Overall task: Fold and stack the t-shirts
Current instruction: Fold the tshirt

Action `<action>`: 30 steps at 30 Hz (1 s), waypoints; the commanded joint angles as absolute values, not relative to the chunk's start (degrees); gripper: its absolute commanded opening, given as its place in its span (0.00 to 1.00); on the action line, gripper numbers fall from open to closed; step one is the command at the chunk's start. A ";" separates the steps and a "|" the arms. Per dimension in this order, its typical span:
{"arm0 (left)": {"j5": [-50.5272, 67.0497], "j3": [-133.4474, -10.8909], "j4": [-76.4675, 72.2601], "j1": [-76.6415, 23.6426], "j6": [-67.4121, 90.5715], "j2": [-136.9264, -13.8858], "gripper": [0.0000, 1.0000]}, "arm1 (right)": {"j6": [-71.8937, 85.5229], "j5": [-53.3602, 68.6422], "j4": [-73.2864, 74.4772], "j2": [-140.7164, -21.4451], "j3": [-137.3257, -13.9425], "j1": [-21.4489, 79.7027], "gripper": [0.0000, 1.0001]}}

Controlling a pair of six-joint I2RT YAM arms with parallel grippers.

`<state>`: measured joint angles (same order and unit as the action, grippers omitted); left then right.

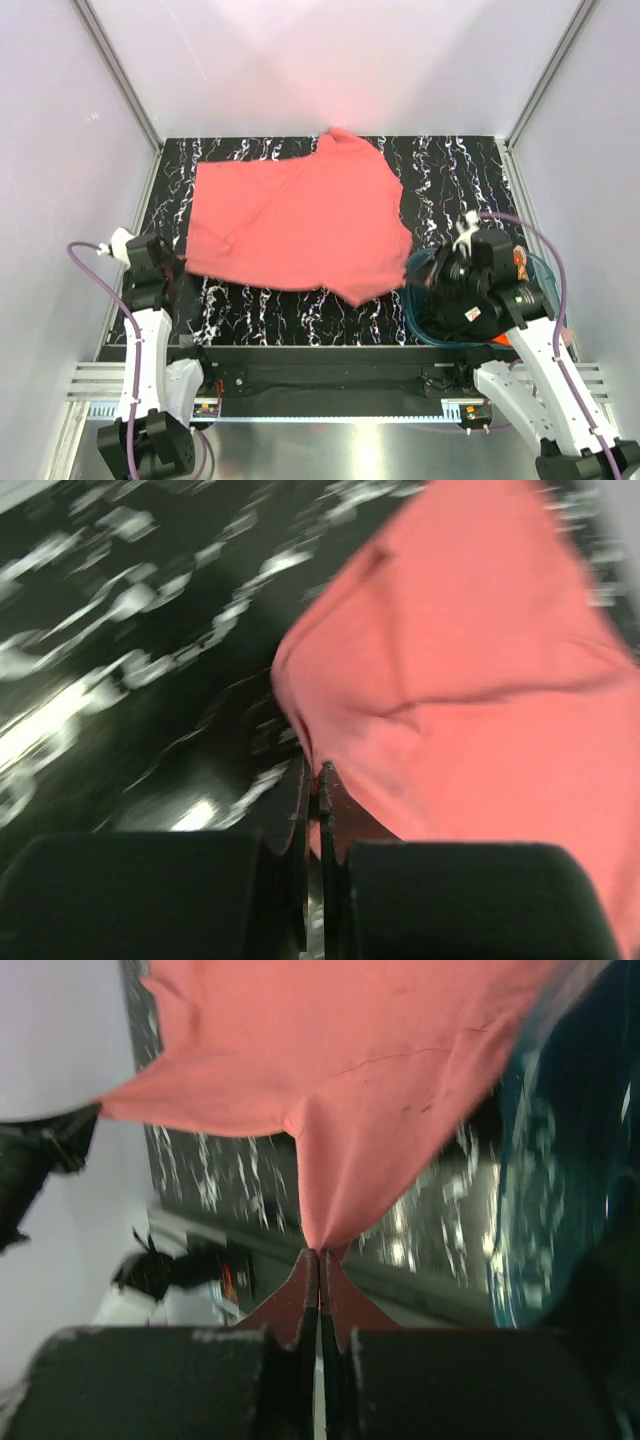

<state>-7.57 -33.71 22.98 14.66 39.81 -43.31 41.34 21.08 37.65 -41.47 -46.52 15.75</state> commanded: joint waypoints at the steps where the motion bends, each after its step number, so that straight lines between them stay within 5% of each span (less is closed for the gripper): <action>1: -20.74 -35.24 30.73 15.55 43.24 -43.15 0.00 | 40.79 30.83 52.26 -37.97 -45.01 16.35 0.00; 9: -14.25 -40.42 37.26 31.72 41.67 -59.73 0.00 | 34.81 33.04 54.15 -46.49 -42.72 20.30 0.00; 15: -13.54 -42.19 39.81 32.26 38.50 -67.23 0.00 | 33.05 34.28 55.54 -48.17 -40.96 22.23 0.00; 22: -10.03 -39.64 38.07 32.08 36.83 -60.92 0.00 | 32.86 33.92 53.89 -48.51 -38.76 22.94 0.00; 30: -7.46 -47.79 36.20 28.66 34.19 -71.17 0.00 | 29.53 29.63 52.12 -65.37 -52.44 22.76 0.00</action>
